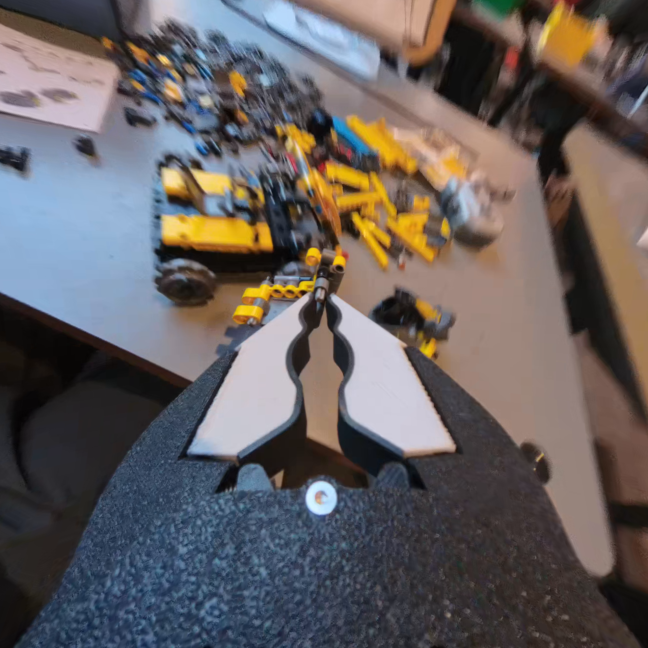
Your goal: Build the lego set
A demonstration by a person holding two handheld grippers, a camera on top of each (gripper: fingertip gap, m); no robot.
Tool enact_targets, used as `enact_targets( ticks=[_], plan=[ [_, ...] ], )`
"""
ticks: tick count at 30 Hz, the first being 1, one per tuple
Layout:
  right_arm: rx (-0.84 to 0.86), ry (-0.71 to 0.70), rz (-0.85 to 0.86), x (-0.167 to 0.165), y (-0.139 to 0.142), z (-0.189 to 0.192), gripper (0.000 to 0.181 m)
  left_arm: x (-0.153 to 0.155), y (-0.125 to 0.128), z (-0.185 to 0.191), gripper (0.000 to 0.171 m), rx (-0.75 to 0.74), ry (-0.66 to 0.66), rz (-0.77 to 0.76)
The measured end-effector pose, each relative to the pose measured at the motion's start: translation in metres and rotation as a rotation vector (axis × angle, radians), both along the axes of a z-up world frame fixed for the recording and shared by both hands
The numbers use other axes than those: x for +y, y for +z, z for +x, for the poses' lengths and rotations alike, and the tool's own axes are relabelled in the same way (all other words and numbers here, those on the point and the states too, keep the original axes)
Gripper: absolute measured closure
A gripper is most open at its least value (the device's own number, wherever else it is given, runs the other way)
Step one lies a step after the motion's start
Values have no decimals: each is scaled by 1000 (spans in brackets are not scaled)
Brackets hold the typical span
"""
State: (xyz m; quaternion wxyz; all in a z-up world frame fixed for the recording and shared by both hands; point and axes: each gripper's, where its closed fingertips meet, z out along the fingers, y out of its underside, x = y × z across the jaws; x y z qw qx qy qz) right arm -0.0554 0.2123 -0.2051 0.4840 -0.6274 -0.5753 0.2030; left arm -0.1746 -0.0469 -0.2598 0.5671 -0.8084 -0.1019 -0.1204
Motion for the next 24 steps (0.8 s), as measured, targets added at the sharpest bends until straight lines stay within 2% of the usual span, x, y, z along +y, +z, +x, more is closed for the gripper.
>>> enact_targets(
  ticks=[4,7,11,14,18,24],
  plan=[
    [87,257,397,-56,64,-35,177,2,8,7,121,31,-61,20],
    [155,483,644,-113,89,-73,178,1,23,15,114,-4,-163,68],
    [216,760,777,-180,75,-122,177,-6,33,-2,99,13,-219,60],
    [234,886,869,-210,58,-150,177,-10,38,-28,94,112,-201,24],
    [260,993,908,-235,48,-168,177,-13,40,-63,99,331,-154,-44],
    [259,1083,993,-257,33,-174,177,-6,31,-67,105,523,-250,-100]
  ],
)
